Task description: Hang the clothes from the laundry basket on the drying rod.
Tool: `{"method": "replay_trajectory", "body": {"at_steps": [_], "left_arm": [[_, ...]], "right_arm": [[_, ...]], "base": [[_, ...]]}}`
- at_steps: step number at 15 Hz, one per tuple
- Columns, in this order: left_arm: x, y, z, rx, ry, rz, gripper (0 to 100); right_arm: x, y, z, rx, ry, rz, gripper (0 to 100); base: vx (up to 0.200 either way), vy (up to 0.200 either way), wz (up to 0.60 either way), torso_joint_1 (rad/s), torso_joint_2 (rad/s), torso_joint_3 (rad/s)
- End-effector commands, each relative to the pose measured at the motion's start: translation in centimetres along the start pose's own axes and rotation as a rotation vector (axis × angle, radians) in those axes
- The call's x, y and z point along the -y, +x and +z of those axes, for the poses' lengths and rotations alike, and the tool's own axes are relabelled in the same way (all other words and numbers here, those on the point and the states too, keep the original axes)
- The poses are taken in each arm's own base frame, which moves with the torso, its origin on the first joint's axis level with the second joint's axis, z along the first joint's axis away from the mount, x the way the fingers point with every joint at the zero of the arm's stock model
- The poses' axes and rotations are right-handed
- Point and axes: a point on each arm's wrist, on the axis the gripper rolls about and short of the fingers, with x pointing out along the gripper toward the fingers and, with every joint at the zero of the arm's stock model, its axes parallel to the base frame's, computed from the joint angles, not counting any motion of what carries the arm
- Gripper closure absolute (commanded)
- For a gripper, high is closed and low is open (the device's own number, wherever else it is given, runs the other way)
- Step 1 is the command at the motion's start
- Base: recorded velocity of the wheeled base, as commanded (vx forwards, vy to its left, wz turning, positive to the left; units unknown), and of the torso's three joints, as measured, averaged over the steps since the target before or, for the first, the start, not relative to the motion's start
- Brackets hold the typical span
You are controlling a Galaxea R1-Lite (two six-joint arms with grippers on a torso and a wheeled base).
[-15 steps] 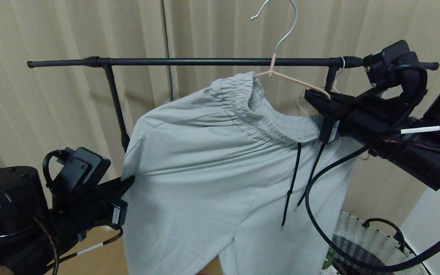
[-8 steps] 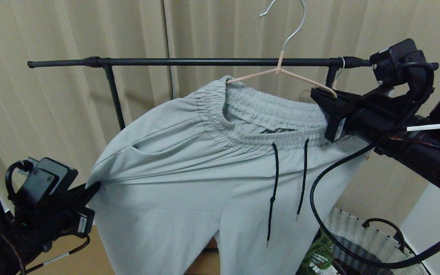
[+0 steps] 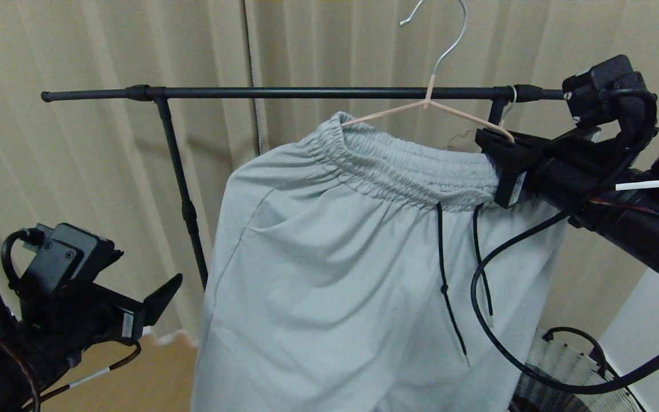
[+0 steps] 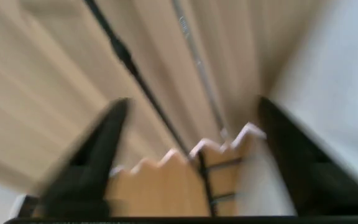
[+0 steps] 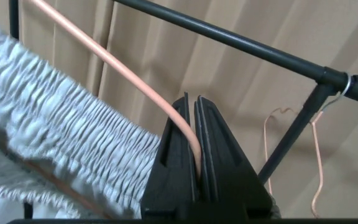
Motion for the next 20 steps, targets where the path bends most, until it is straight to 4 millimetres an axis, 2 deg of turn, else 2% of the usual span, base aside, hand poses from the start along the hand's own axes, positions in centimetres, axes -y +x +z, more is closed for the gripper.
{"method": "replay_trajectory", "body": {"at_steps": [1,3,5,8,12,16,18,20], "left_arm": [[0.1,-0.1,1.2,0.056,-0.030,-0.013,0],[0.0,-0.7,1.5,0.080,-0.045,-0.010,0],[-0.1,-1.0,2.1,0.111,-0.143,-0.018,0],[0.2,-0.6,3.2,0.139,-0.221,-0.040,0],[0.3,-1.0,2.4,0.116,-0.223,-0.040,0],[0.5,-1.0,2.1,0.106,-0.281,-0.072,0],[0.7,-1.4,1.3,0.093,-0.219,-0.116,0],[0.6,-1.3,1.8,0.116,-0.182,-0.115,0]], "right_arm": [[0.9,0.1,-0.6,-0.038,-0.008,-0.026,100],[1.4,0.0,-0.9,-0.063,-0.012,-0.043,100],[1.5,-0.1,-1.4,-0.099,-0.014,-0.042,100],[2.0,-0.3,-2.0,-0.184,-0.024,-0.067,100],[2.4,-1.5,-1.6,-0.246,-0.039,-0.123,100],[3.7,-2.2,-2.0,-0.329,-0.052,-0.222,100],[3.8,-2.7,-2.2,-0.404,-0.065,-0.252,100],[3.9,-2.5,-2.2,-0.440,-0.078,-0.304,100]], "base": [[0.000,0.000,0.00,0.000,0.00,0.000],[0.000,0.000,0.00,0.000,0.00,0.000],[0.000,0.000,0.00,0.000,0.00,0.000],[0.000,0.000,0.00,0.000,0.00,0.000],[0.000,0.000,0.00,0.000,0.00,0.000],[0.000,0.000,0.00,0.000,0.00,0.000],[0.000,0.000,0.00,0.000,0.00,0.000],[0.000,0.000,0.00,0.000,0.00,0.000]]}}
